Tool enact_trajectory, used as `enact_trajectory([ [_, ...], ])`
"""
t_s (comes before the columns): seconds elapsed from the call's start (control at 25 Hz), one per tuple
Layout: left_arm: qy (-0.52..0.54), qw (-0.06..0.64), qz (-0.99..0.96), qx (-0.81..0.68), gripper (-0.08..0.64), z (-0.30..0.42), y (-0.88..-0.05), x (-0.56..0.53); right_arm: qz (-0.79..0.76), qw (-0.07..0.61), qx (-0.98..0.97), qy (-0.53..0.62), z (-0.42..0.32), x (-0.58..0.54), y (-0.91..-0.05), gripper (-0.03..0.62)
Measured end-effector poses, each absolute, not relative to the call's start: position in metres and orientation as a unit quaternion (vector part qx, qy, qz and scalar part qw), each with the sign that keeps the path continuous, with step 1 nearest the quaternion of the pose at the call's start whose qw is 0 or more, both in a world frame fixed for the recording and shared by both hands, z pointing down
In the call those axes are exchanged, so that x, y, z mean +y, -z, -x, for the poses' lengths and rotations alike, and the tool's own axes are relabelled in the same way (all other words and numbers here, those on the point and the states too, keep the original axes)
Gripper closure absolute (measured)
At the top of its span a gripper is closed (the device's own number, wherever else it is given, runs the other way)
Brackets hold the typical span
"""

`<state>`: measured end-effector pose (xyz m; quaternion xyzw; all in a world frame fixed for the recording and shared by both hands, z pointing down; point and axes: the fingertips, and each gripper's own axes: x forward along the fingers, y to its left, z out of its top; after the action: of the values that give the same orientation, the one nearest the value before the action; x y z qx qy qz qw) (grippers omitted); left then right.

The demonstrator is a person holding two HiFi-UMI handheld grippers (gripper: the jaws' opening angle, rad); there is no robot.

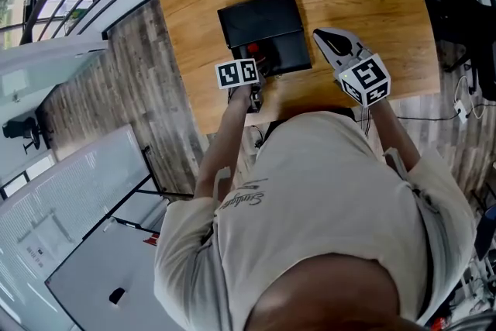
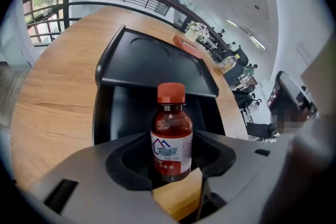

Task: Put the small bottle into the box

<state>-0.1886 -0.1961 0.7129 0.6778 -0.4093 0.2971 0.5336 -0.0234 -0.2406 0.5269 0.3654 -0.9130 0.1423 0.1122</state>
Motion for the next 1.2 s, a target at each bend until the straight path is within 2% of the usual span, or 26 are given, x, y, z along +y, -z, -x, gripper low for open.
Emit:
enact_trajectory([
  [0.92,-0.386,0.574,-0.613,-0.382,0.334,0.186,-0.743,-0.194,-0.355,0.119,-0.913,-0.163,0.022,-0.249,-0.550,0.597],
  [1.2,-0.422,0.560,-0.602,-0.381,0.334,0.189,-0.751,-0.193,-0.358,0.120,-0.911,-0.165,0.021,-0.242,-0.552,0.598],
])
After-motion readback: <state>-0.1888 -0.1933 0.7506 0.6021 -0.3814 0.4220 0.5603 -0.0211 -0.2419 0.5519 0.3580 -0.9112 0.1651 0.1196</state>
